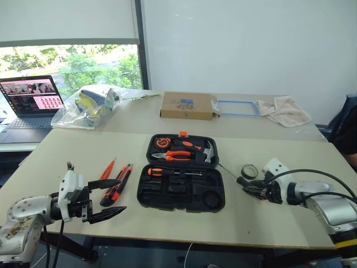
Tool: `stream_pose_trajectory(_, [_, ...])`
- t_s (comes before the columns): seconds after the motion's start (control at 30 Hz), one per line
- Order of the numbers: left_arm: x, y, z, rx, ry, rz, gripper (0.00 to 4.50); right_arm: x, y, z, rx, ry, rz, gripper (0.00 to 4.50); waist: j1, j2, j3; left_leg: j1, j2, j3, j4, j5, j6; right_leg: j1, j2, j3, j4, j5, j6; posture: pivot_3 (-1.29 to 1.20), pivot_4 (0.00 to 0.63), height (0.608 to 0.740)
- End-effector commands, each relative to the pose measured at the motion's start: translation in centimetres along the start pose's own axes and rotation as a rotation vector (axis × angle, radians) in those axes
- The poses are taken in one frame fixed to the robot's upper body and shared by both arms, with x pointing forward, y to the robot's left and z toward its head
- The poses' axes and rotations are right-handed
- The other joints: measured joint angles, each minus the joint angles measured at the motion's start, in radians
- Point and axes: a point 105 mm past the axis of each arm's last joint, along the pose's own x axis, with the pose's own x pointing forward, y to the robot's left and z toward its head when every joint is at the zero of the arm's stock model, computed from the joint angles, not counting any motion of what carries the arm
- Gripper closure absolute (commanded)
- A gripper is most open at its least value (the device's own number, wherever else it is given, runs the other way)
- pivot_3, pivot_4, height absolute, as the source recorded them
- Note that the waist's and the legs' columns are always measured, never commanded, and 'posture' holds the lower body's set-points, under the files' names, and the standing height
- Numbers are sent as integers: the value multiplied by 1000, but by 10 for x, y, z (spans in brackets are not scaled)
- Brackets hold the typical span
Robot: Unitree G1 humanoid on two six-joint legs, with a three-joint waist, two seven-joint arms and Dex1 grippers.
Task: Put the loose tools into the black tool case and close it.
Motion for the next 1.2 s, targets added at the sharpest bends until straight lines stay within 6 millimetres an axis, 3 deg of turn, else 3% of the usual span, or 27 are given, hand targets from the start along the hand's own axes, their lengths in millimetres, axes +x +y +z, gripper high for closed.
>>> stream_pose_trajectory(0.03, [-1, -2, 7, 35, -15, 0, 0, -22, -6, 17, -30, -100, -45, 3466, 2, 0, 0, 0, 0, 0, 0, 0, 0, 0, 0, 0, 0, 0, 0, 0, 150, 740])
stream_pose_trajectory(0.1, [-2, -1, 6, 36, -15, 7, 0, -34, -6, 24, -39, -149, -66, 3466, 1, 0, 0, -1, 0, 0, 0, 0, 0, 0, 0, 0, 0, 0, 0, 0, 150, 740])
stream_pose_trajectory(0.27, [-3, -2, 5, 35, -17, 17, 0, -59, 14, 43, -106, -256, 20, 3466, -1, 1, 0, 0, 1, 0, 0, -3, 5, 0, 1, 0, 0, 0, 0, 0, 150, 740])
stream_pose_trajectory(0.37, [-2, -1, 7, 31, -30, 19, 0, -60, 34, 78, -223, -365, 155, 3466, -10, 1, 1, 1, 1, 0, 0, -3, 6, 0, 1, 1, -5, 0, 0, 0, 150, 740])
stream_pose_trajectory(0.53, [0, 0, 3, 22, -25, 19, 0, -6, 63, 122, -358, -326, 322, 3466, -32, 1, 4, 6, 3, 1, 0, -1, 2, 3, 4, 2, -5, 3, -3, 0, 150, 740])
stream_pose_trajectory(0.67, [1, 1, 2, 18, -26, 23, 0, 28, 80, 133, -413, -232, 403, 3466, -21, 0, 5, 8, 6, 0, -1, 1, -2, 2, 7, 1, 2, 4, -8, 0, 150, 740])
stream_pose_trajectory(0.8, [1, -3, -1, 13, -24, 41, 0, 67, 93, 129, -468, -110, 438, 3466, -22, 0, 6, 4, 5, 0, 0, 2, -3, -3, 6, 1, 4, 4, -8, 0, 150, 740])
stream_pose_trajectory(1.0, [-2, -7, -3, 5, -17, 59, 0, 76, 92, 117, -501, -27, 450, 3466, -19, 0, 6, -10, 2, 0, 1, 6, -9, -16, 4, -1, 5, 6, -6, 0, 150, 740])
stream_pose_trajectory(1.2, [-3, -7, -2, 11, -10, 73, 0, 82, 87, 110, -522, 28, 443, 3466, -22, 0, 6, -11, 2, 0, 0, 5, -9, -16, 3, -7, 3, 6, -6, 0, 150, 740])
